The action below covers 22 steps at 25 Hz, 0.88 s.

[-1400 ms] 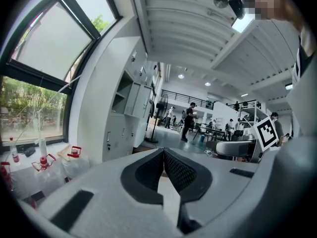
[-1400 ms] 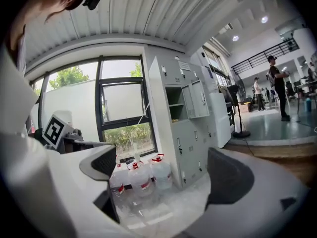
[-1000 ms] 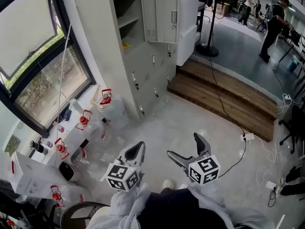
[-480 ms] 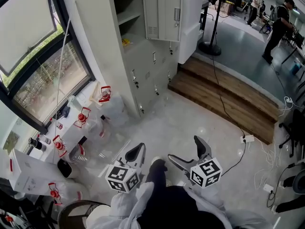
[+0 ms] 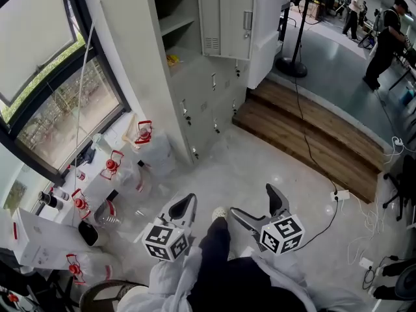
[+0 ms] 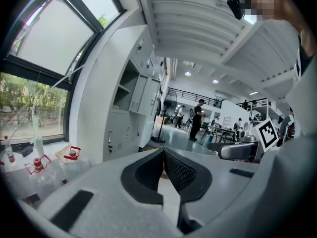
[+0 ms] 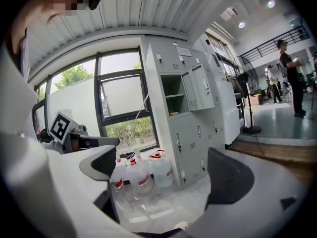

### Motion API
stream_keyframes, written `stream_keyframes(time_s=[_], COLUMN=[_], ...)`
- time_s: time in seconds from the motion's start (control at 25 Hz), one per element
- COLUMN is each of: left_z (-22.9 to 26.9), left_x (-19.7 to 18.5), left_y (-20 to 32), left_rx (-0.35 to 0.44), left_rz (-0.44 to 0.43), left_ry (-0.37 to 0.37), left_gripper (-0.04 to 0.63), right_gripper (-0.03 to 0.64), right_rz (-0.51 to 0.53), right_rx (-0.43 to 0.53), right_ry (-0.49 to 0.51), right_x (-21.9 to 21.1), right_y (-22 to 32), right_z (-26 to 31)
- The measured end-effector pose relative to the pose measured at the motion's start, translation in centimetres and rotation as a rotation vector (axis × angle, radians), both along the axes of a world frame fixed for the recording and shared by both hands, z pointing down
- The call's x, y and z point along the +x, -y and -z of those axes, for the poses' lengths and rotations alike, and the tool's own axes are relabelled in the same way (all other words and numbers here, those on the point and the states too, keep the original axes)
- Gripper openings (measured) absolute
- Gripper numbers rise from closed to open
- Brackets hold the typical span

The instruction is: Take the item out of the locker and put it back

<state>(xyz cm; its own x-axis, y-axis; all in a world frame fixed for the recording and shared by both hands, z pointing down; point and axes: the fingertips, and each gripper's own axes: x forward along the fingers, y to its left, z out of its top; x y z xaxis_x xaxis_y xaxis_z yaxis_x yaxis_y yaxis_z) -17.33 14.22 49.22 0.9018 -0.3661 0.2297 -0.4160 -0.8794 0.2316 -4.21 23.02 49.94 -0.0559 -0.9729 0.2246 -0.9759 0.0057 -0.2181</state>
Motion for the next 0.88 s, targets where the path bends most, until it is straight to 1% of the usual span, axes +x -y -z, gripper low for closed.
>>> stream_keyframes(time_s=[0.2,0.36,0.64,0.88], left_z=[-0.2,0.7,1.3,2.0], left_x=[3.3,6.2,11.1,14.3], left_y=[4.1,8.0,13.8,19.0], left_rx=[-0.015,-0.019,-0.022,-0.012], left_rz=[0.000,0.006,-0.024,-0.043], left_ry=[-0.001,-0.015,-0.007,-0.010], left_gripper=[0.009,0.009,0.009,0.009], right_gripper=[0.575,0.575,0.575,0.575], right_rz=[0.020,0.024,0.041,0.004], right_rx=[-0.017,-0.005,-0.025,0.001], right_ry=[-0.010,-0.009,-0.036,-0.035], right_x=[2.7,5.6,9.8,13.4], right_y=[4.3,7.8,13.8,19.1], right_z=[0.0,1.2,2.2,3.0])
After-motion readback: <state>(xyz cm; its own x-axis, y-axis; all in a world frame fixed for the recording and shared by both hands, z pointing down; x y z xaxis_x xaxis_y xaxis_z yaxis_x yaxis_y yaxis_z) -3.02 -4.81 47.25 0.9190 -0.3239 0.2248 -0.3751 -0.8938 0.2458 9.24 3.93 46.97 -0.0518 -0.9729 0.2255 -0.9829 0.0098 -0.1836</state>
